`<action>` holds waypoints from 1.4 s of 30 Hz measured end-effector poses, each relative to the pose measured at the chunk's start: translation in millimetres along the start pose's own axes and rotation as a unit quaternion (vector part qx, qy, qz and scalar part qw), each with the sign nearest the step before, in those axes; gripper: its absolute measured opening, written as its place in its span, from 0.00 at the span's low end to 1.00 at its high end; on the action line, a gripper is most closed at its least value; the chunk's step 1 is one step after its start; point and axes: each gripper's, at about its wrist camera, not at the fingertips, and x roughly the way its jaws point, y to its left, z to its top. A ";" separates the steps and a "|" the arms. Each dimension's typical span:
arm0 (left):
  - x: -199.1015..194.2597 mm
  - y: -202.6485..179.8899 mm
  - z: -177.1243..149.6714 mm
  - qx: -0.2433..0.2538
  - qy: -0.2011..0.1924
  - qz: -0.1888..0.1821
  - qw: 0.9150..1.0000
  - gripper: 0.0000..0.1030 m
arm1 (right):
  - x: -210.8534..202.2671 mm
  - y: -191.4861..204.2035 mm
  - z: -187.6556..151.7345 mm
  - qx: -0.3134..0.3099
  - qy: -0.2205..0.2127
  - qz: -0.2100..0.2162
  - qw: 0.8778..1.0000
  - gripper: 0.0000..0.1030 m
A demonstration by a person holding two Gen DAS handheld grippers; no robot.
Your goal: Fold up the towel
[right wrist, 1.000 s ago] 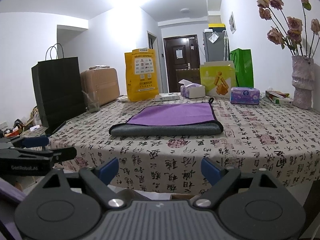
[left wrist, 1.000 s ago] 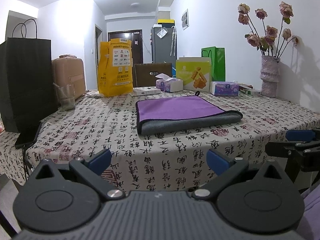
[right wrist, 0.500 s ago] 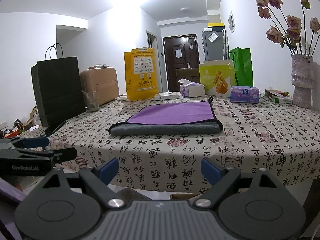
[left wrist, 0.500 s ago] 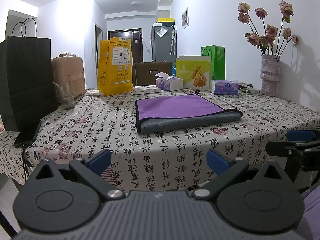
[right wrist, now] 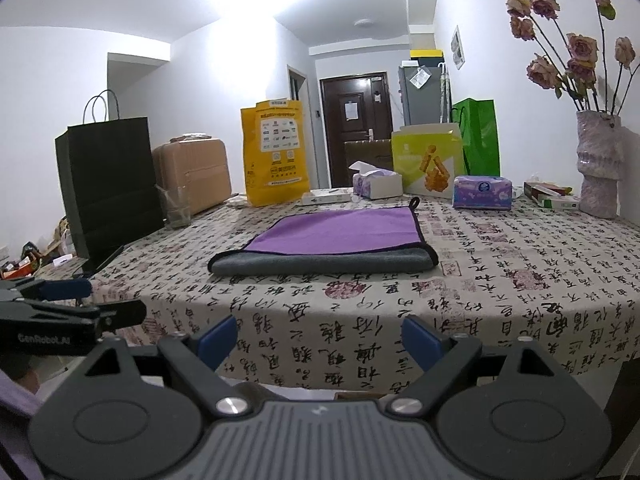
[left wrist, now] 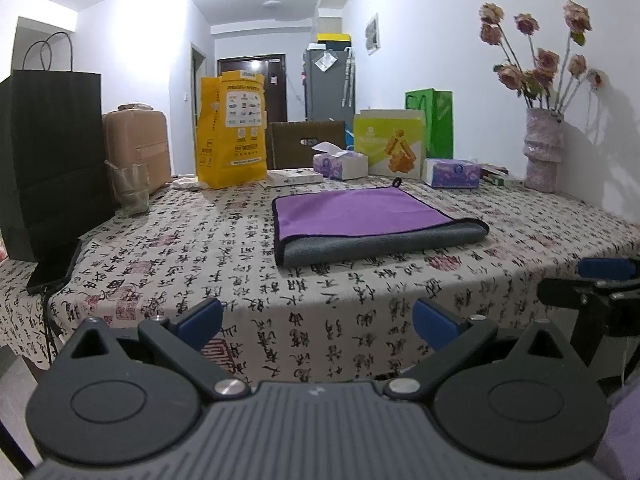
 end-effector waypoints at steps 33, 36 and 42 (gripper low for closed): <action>114.1 32.0 46.8 0.015 -0.028 -0.007 0.999 0.79 | 70.9 -72.7 31.8 -0.026 -0.038 -0.037 0.998 0.87; 138.0 37.3 49.2 0.014 -0.008 -0.025 1.000 0.74 | 91.8 -84.0 40.8 -0.037 -0.035 -0.035 0.998 0.85; 180.8 43.8 44.2 0.032 0.044 -0.057 0.997 0.67 | 143.2 -108.6 48.8 -0.033 -0.001 -0.018 0.999 0.67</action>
